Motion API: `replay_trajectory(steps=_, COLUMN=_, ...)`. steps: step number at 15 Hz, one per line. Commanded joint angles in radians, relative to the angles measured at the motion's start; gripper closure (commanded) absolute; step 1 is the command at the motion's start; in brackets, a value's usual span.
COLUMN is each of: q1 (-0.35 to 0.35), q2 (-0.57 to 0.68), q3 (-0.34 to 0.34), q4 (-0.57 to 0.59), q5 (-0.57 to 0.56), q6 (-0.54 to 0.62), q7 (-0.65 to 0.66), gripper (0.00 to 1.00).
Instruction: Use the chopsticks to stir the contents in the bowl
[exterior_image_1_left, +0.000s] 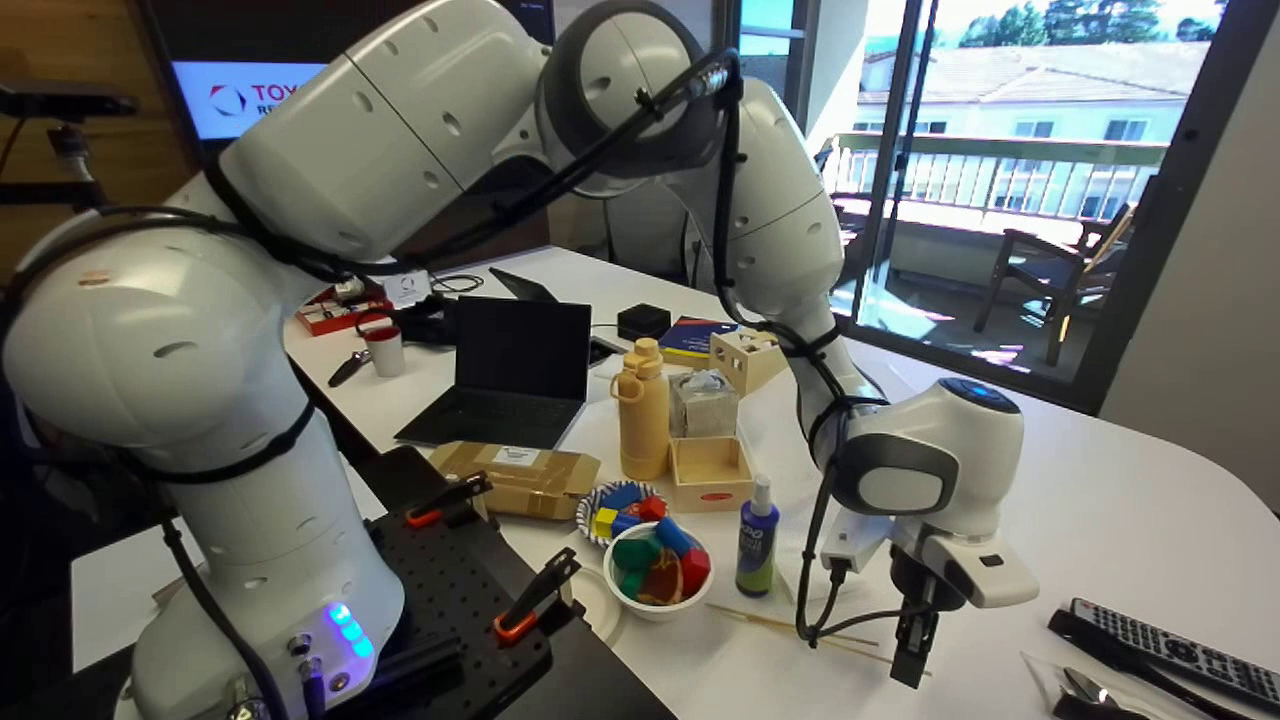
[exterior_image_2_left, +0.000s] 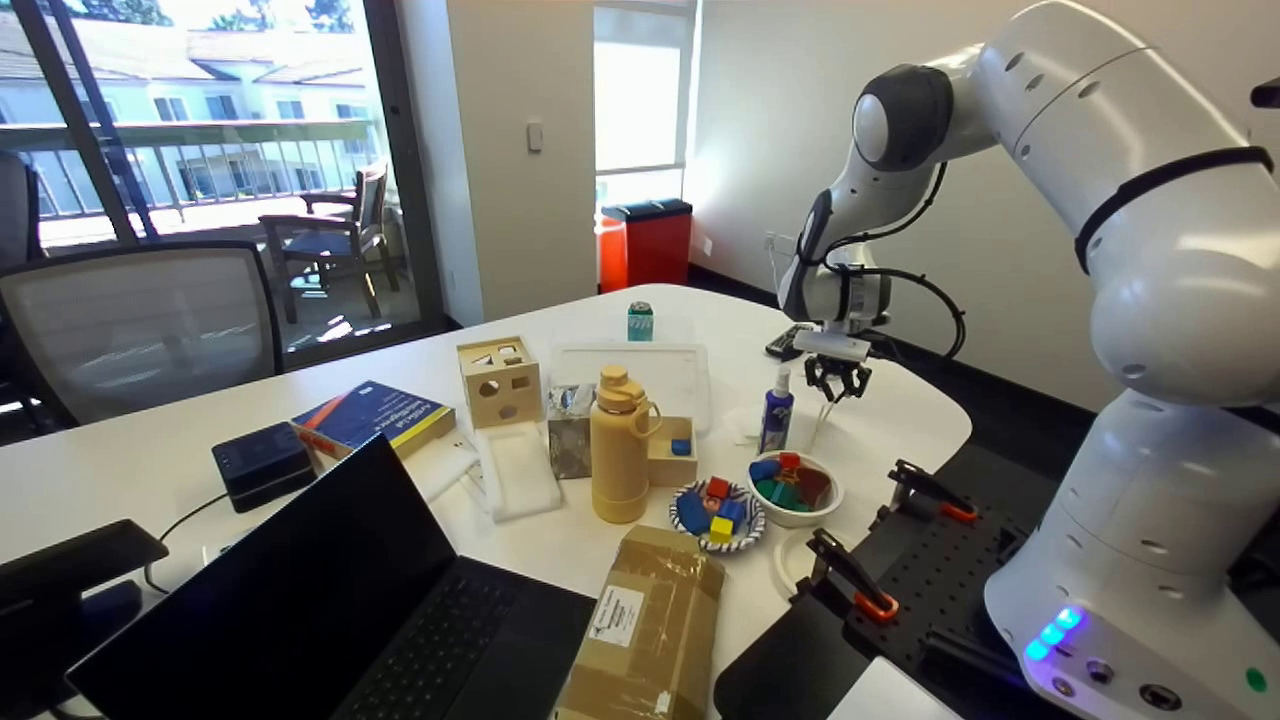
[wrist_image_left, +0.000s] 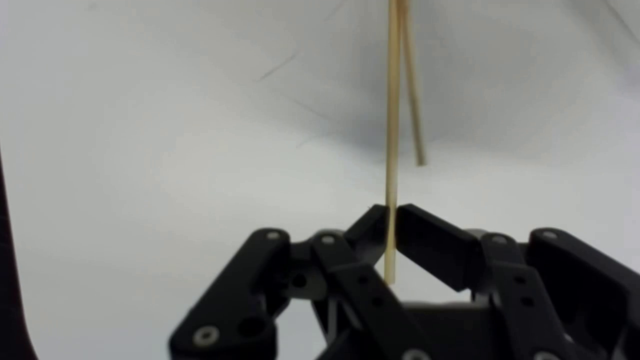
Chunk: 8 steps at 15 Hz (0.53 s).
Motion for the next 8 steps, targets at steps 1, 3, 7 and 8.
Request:
replay_trajectory(steps=1, q1=-0.034, q2=0.071, q3=0.015, q4=0.116, q5=-0.008, q6=-0.07, q7=0.018, gripper=0.96)
replay_trajectory(steps=3, q1=-0.042, q2=0.104, q3=0.025, q4=0.152, q5=-0.009, q6=-0.09, q7=0.012, gripper=0.96)
replay_trajectory(steps=7, q1=-0.044, q2=0.15, q3=0.036, q4=0.203, q5=-0.009, q6=-0.111, q7=0.015, gripper=0.96)
replay_trajectory(steps=8, q1=-0.044, q2=0.155, q3=0.035, q4=0.209, q5=-0.01, q6=-0.117, q7=0.016, gripper=0.61)
